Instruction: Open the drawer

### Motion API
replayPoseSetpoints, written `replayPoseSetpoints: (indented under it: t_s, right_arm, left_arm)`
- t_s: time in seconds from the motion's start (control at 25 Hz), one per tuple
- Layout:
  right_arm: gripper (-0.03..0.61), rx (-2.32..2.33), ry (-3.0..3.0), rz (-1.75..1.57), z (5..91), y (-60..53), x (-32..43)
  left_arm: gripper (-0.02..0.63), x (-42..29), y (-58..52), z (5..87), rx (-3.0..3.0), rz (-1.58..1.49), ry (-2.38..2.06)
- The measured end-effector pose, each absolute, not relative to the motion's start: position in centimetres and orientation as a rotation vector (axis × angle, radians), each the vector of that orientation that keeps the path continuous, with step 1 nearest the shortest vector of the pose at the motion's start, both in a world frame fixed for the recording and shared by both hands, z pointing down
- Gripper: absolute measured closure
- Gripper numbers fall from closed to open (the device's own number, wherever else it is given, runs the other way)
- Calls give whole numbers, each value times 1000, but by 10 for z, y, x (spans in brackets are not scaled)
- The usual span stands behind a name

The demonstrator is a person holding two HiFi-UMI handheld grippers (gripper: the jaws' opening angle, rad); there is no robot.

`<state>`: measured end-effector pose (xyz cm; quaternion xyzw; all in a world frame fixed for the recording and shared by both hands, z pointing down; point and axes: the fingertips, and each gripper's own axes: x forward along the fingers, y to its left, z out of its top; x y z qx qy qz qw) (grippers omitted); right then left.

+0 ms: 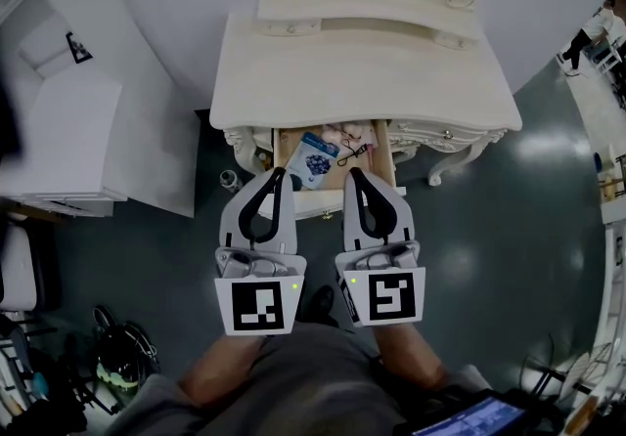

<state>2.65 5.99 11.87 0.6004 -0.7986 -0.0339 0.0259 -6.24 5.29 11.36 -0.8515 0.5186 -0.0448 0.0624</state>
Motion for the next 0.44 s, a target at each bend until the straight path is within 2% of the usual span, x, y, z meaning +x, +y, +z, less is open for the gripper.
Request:
replayPoseSetpoints:
  t_s: [0.44]
  right_arm:
    - [565, 1870, -2459, -108, 122, 58, 30]
  left_arm:
    - [598, -61, 52, 119, -2569, -161, 1557]
